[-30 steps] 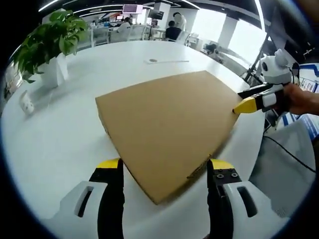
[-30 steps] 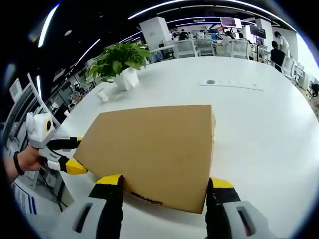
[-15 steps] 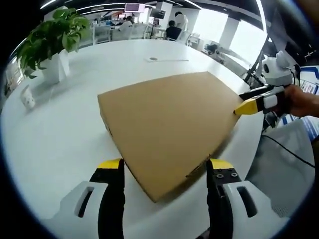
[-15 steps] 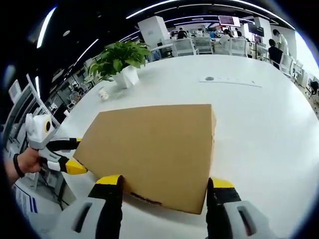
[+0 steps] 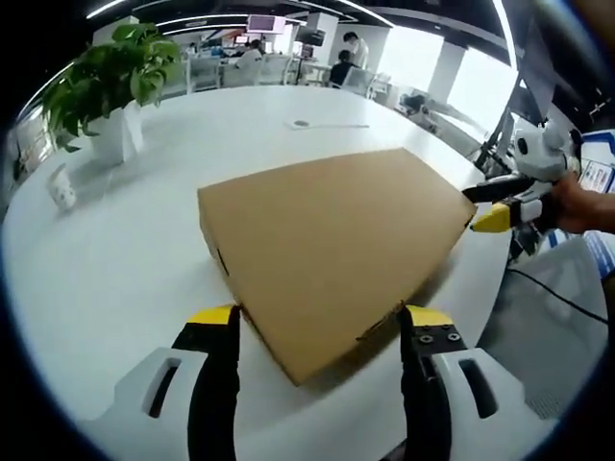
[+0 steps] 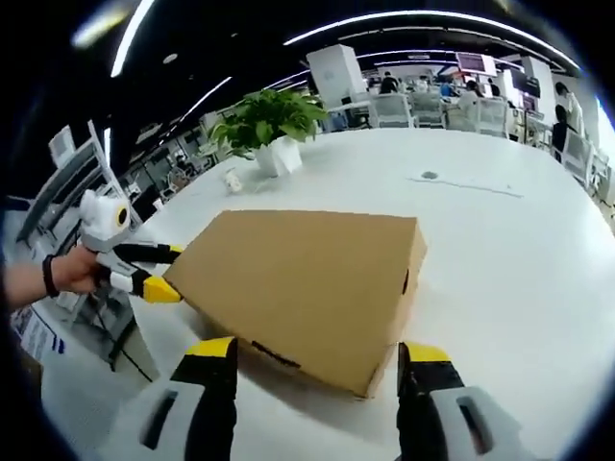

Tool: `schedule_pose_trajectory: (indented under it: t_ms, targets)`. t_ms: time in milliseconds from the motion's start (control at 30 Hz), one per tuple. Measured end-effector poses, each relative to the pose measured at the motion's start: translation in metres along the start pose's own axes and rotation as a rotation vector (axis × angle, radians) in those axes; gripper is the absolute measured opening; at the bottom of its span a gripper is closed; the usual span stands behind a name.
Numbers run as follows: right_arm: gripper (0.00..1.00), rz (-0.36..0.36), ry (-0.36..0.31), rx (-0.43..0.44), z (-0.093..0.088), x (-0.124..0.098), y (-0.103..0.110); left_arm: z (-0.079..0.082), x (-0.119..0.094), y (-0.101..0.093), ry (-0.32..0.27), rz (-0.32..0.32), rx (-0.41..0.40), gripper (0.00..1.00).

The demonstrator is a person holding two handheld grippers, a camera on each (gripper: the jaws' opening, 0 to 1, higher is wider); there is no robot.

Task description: Operate the shoe box by opening the lid, removing the specified soft item, and placing it in the target area until the item is outside and the box remains undamaged.

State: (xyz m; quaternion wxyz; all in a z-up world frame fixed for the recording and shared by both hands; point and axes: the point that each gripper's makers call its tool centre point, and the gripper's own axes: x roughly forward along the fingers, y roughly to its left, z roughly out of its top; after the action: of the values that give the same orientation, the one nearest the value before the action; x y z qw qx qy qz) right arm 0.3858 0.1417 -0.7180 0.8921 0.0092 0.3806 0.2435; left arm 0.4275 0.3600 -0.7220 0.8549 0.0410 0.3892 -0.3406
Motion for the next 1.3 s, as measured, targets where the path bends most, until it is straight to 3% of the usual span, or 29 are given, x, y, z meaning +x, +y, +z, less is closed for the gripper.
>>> schedule_pose_trajectory:
  t_ms: [133,400,467,500,533,967,1300]
  targets:
    - [0.63,-0.021,-0.013,0.031,-0.003,-0.001,-0.005,0.000,0.000,-0.001,0.005,0.008,0.009,0.68]
    - [0.60,-0.052,-0.014,-0.040,0.000,0.003,-0.009,-0.003,0.000,0.000,0.015,0.024,0.015,0.66]
    - [0.55,-0.050,-0.013,-0.040,0.001,0.005,-0.008,-0.004,0.002,0.001,0.024,0.030,0.027,0.64]
    - [0.51,-0.010,-0.016,-0.045,0.002,0.007,-0.001,-0.004,0.002,-0.001,0.024,0.031,0.032,0.64]
    - [0.52,-0.058,-0.005,-0.064,0.001,0.008,-0.005,-0.004,0.001,0.000,0.024,0.032,0.033,0.63]
    - [0.49,-0.084,-0.019,-0.042,0.004,0.001,0.000,0.000,-0.007,-0.001,0.007,0.038,0.016,0.58]
    - [0.49,-0.073,-0.063,-0.026,0.017,-0.010,0.001,0.010,-0.021,-0.006,-0.051,0.033,-0.023,0.57]
